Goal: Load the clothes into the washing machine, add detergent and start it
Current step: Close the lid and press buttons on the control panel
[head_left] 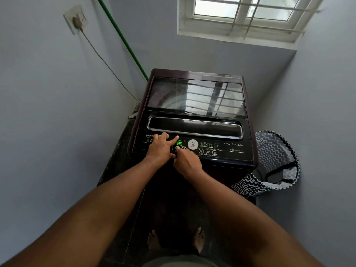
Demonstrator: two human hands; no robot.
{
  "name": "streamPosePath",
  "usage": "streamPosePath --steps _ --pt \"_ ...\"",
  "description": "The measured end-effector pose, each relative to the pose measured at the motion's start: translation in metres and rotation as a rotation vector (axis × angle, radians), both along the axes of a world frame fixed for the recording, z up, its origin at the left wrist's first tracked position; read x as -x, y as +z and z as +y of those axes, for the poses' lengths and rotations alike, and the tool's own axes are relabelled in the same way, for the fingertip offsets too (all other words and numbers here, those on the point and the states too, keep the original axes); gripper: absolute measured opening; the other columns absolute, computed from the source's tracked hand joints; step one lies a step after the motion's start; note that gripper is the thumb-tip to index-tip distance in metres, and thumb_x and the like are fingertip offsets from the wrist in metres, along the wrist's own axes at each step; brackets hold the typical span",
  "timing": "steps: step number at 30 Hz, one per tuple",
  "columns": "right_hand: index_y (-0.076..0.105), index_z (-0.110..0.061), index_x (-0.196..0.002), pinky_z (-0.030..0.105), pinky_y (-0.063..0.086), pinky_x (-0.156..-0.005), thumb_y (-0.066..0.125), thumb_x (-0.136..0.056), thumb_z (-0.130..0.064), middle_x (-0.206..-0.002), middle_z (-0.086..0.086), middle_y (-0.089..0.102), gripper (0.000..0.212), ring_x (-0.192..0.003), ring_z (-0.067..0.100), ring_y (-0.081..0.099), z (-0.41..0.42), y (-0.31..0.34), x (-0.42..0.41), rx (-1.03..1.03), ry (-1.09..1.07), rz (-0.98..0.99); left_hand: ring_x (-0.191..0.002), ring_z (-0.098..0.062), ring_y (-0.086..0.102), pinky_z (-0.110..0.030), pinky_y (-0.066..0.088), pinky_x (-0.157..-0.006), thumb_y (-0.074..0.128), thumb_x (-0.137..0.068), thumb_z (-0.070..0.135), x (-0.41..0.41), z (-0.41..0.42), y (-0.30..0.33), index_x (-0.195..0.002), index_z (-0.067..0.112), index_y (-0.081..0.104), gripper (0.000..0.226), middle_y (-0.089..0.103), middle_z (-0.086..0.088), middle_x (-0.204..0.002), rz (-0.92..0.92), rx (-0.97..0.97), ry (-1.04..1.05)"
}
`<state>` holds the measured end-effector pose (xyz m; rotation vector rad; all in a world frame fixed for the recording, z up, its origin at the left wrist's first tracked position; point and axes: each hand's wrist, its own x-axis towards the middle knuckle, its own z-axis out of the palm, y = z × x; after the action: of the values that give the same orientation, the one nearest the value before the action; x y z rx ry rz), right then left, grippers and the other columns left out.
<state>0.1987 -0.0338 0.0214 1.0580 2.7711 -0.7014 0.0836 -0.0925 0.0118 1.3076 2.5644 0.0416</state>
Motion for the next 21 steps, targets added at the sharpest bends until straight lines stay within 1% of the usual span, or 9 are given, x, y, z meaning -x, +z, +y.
streamPosePath --steps 2,4,7,10,11,13,15,17,21 --pt "0.037 -0.014 -0.149 0.042 0.051 -0.077 0.048 -0.093 -0.018 -0.113 0.017 0.067 0.057 -0.099 0.039 0.066 -0.008 -0.006 -0.008 -0.052 0.034 -0.009 -0.133 -0.026 0.03 -0.04 0.049 -0.096 0.069 -0.086 0.048 0.001 -0.002 0.0 -0.152 0.045 0.026 0.078 0.032 -0.002 -0.147 -0.001 -0.004 0.0" --pt "0.032 -0.01 -0.152 0.041 0.05 -0.074 0.046 -0.095 -0.014 -0.116 0.018 0.067 0.059 -0.097 0.037 0.067 -0.014 -0.009 -0.006 -0.092 0.059 -0.008 -0.133 -0.026 0.03 -0.04 0.049 -0.096 0.067 -0.087 0.048 0.003 -0.001 0.0 -0.152 0.044 0.026 0.076 0.031 -0.002 -0.147 -0.009 0.004 -0.003" --pt "0.036 -0.004 -0.148 0.036 0.044 -0.065 0.042 -0.096 -0.014 -0.108 0.015 0.071 0.054 -0.093 0.033 0.069 -0.02 -0.009 0.005 -0.179 0.032 -0.001 -0.132 -0.027 0.03 -0.039 0.048 -0.095 0.065 -0.09 0.045 0.005 -0.003 -0.001 -0.152 0.044 0.027 0.072 0.032 -0.003 -0.147 0.002 -0.004 -0.002" --pt "0.046 -0.011 -0.144 0.04 0.051 -0.07 0.043 -0.096 -0.015 -0.124 0.02 0.064 0.048 -0.092 0.036 0.069 -0.021 -0.013 0.003 -0.154 0.081 0.014 -0.133 -0.026 0.029 -0.039 0.048 -0.095 0.065 -0.091 0.041 0.003 -0.002 -0.002 -0.151 0.045 0.027 0.071 0.031 -0.002 -0.148 -0.006 -0.017 0.002" --pt "0.044 -0.012 -0.145 0.042 0.052 -0.072 0.043 -0.095 -0.015 -0.125 0.021 0.064 0.05 -0.092 0.036 0.068 -0.021 -0.014 0.0 -0.132 0.088 0.011 -0.133 -0.026 0.029 -0.039 0.048 -0.095 0.066 -0.091 0.041 0.001 -0.002 -0.002 -0.151 0.045 0.027 0.072 0.031 -0.002 -0.148 -0.009 -0.019 0.003" --pt "0.04 -0.01 -0.147 0.042 0.052 -0.073 0.044 -0.093 -0.016 -0.114 0.018 0.068 0.055 -0.092 0.036 0.068 -0.02 -0.015 -0.003 -0.094 0.035 0.033 -0.133 -0.026 0.029 -0.04 0.048 -0.095 0.067 -0.089 0.042 0.001 -0.002 -0.002 -0.151 0.045 0.026 0.074 0.031 -0.001 -0.148 -0.009 -0.021 0.003" --pt "0.047 -0.005 -0.139 0.04 0.05 -0.072 0.048 -0.094 -0.02 -0.105 0.017 0.069 0.047 -0.094 0.037 0.068 -0.012 -0.011 0.003 -0.054 -0.002 0.047 -0.133 -0.026 0.03 -0.04 0.048 -0.094 0.068 -0.089 0.041 0.001 -0.002 -0.002 -0.151 0.045 0.026 0.075 0.031 -0.002 -0.148 -0.003 -0.014 0.0" --pt "0.058 -0.003 -0.122 0.039 0.047 -0.071 0.054 -0.095 -0.03 -0.105 0.017 0.068 0.038 -0.097 0.037 0.067 -0.001 0.001 0.012 -0.024 0.008 0.024 -0.132 -0.027 0.03 -0.04 0.048 -0.094 0.067 -0.09 0.036 0.002 -0.003 -0.003 -0.152 0.044 0.025 0.075 0.031 -0.004 -0.148 -0.004 -0.012 -0.01" --pt "0.06 -0.008 -0.12 0.04 0.05 -0.076 0.06 -0.091 -0.037 -0.112 0.015 0.066 0.041 -0.101 0.035 0.065 0.01 0.015 0.019 0.001 0.034 -0.022 -0.135 -0.028 0.027 -0.042 0.045 -0.1 0.065 -0.092 0.032 0.0 -0.002 -0.004 -0.153 0.042 0.022 0.076 0.026 -0.007 -0.151 -0.034 -0.003 -0.022"
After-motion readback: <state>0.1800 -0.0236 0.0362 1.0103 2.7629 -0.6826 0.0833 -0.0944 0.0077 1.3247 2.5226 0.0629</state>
